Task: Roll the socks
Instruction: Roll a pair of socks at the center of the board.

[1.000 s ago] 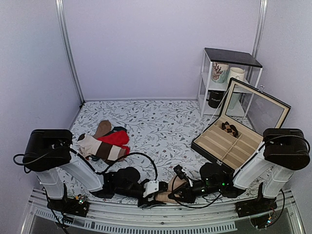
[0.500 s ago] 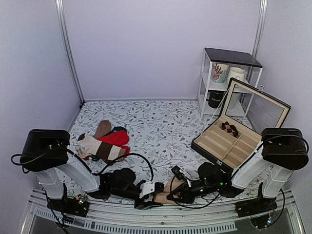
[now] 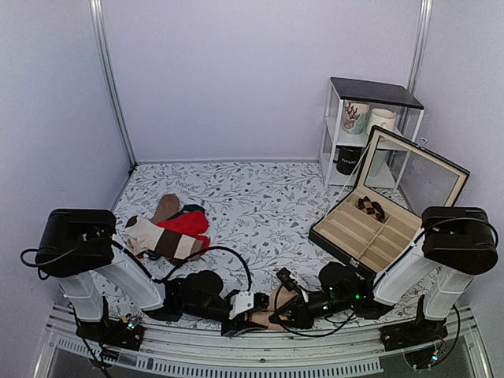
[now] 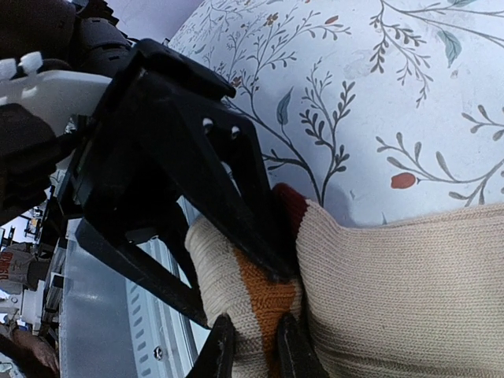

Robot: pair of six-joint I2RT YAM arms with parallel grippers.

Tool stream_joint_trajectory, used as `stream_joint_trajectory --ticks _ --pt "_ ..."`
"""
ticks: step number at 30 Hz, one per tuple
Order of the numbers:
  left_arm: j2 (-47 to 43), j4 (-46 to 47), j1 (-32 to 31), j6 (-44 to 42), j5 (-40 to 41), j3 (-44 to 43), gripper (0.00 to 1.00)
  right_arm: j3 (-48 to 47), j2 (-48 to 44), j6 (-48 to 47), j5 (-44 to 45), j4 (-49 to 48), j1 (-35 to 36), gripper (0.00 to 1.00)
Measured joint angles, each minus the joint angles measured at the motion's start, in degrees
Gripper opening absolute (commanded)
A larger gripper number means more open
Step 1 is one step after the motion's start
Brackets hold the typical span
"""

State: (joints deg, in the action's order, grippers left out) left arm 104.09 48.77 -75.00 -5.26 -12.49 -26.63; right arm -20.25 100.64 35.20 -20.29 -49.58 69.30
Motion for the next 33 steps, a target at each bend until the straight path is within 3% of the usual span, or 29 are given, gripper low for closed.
stream_joint_trajectory --ticks 4,9,15,19,23,28,33 --pt "1.1 1.0 0.1 1.1 -0.5 -0.2 0.01 0.0 0.0 0.0 -0.1 -0.1 -0.1 0.13" --pt "1.0 1.3 0.3 1.9 -1.6 -0.2 0.00 0.3 -0.1 0.1 -0.6 -0.4 -0.3 0.20" --pt "-0.1 -4.0 0.4 4.3 -2.3 -2.1 0.00 -0.4 -1.8 -0.1 0.3 2.5 -0.3 0.48" --pt "0.6 -10.6 0.4 8.2 -3.4 -6.8 0.00 0.1 -9.5 -0.7 5.5 12.3 0.1 0.57" --pt "2.3 -13.5 0.7 12.0 -5.4 -9.7 0.00 4.7 -24.4 -3.3 14.7 22.3 1.6 0.65" --pt "3.1 -13.7 2.6 15.2 -9.9 -10.2 0.00 9.3 -39.5 -12.1 23.1 23.9 7.3 0.67" --pt "3.8 -14.4 4.1 17.4 -13.5 -11.0 0.00 9.6 -38.4 -17.7 26.4 22.9 9.8 0.68"
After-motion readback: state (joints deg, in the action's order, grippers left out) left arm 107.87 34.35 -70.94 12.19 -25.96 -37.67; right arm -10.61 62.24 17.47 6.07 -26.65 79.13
